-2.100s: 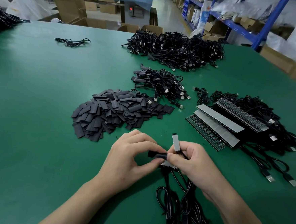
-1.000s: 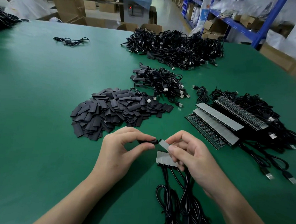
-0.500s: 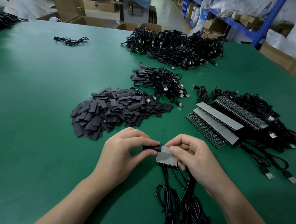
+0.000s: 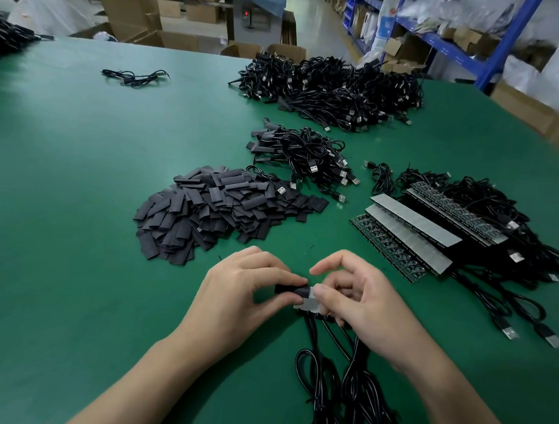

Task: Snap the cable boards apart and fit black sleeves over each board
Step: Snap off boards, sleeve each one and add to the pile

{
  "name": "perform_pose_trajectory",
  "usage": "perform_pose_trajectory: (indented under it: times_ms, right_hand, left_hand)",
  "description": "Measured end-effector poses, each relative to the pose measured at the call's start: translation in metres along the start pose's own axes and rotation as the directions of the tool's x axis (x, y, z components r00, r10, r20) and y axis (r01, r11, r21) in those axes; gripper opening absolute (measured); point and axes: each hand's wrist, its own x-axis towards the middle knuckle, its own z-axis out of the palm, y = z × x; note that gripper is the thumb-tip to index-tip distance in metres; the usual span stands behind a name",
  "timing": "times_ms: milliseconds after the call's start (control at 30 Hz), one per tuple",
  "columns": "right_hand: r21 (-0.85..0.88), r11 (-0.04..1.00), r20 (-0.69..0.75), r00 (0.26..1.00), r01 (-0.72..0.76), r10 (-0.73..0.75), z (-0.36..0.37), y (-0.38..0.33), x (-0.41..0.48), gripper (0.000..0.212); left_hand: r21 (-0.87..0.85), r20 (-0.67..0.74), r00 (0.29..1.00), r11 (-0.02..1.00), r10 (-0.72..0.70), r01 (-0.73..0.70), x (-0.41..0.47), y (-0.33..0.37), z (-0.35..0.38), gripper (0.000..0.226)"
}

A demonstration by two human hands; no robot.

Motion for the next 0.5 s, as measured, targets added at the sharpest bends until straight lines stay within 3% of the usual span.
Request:
perform_pose_trajectory:
  times_ms: [200,367,500]
  right_hand:
    - [0.045,0.999,-0.001,1.000,0.011,-0.011,-0.007,-0.002,-0.001,0.021]
    - [-0.094,0.995,-0.049,0.999,0.020,-0.025,-0.014,0.000,-0.001,0.005]
    - [-0.117,0.993,-0.028,0.999,0.013,-0.017,-0.013,0.001,-0.001,0.012]
  left_hand:
    - [-0.009,-0.049,0.998,1.000,-0.026,0.026,0.000,0.001,-0.002,0.020]
    - [-0.005,-0.068,0.997,0.999,-0.040,0.039,0.000,0.002,-0.003,0.020]
    - [-0.004,-0.069,0.997,0.999,-0.032,0.032,-0.001,0.002,-0.003,0.019]
